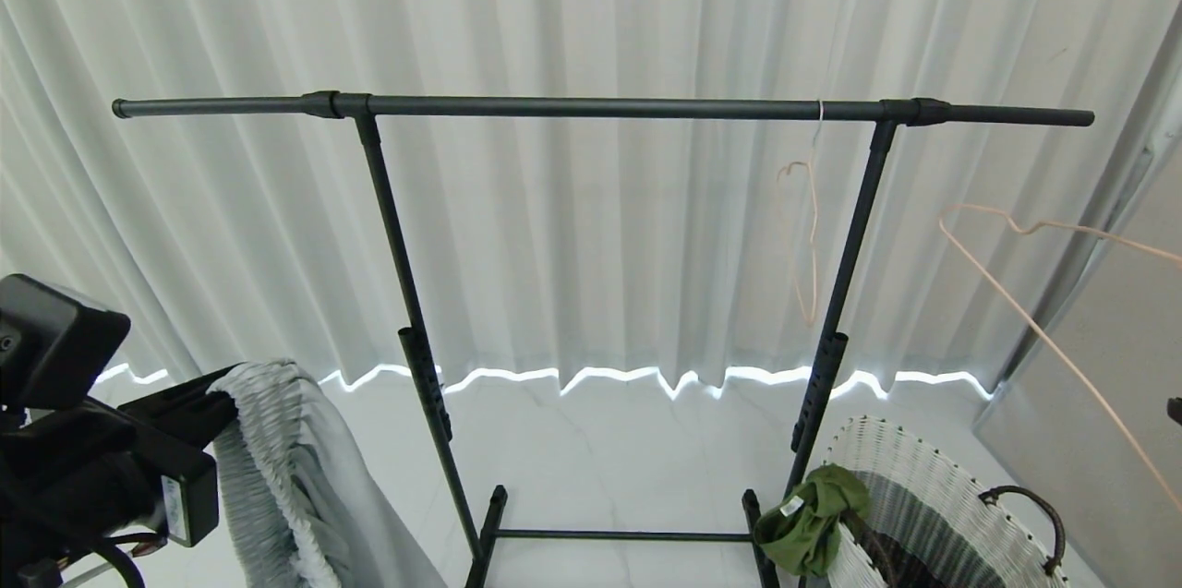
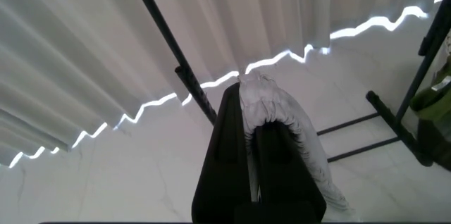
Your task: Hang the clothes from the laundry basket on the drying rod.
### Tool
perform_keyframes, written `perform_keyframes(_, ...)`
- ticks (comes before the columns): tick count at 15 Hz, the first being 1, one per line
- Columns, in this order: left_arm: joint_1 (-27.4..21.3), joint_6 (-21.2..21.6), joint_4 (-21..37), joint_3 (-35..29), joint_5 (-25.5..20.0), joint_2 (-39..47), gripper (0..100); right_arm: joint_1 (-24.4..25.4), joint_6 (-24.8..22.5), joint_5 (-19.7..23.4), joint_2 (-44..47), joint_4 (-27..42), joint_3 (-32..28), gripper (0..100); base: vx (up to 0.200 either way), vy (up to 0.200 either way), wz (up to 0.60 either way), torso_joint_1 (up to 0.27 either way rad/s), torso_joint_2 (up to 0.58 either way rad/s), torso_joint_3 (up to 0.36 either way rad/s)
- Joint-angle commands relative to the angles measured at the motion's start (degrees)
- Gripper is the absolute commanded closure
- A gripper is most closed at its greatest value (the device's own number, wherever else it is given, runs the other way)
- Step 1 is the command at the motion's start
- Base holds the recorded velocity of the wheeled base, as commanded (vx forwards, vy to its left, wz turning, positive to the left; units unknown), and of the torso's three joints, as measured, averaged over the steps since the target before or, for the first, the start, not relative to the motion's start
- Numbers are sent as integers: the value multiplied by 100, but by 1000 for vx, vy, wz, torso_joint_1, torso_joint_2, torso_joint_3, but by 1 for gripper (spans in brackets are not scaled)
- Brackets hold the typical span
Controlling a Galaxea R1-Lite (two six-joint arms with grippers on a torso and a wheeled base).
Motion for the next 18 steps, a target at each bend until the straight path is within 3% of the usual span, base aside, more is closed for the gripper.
perform_keyframes(1, -7, 1, 4, -103, 4, 71, 100, 89, -4, 75, 14, 0, 3, 100, 0, 0, 0, 0, 0, 0)
perform_keyframes(4, 1, 10, 4, -217, 39, 106, 100, 528, -31, 198, 137, 9, 170, 100, 0, 0, 0, 0, 0, 0)
perform_keyframes(6, 10, 10, 4, -199, 48, 62, 100, 554, -40, 216, 146, 0, 152, 100, 0, 0, 0, 0, 0, 0)
perform_keyframes(15, 19, -34, 4, 47, 39, 9, 100, 721, -31, 348, 84, -53, 144, 100, 0, 200, 0, 3, 3, 1)
perform_keyframes(18, 10, -25, 4, 170, 30, 9, 100, 774, -31, 567, 102, -61, 126, 100, 0, 133, 0, -2, 0, 0)
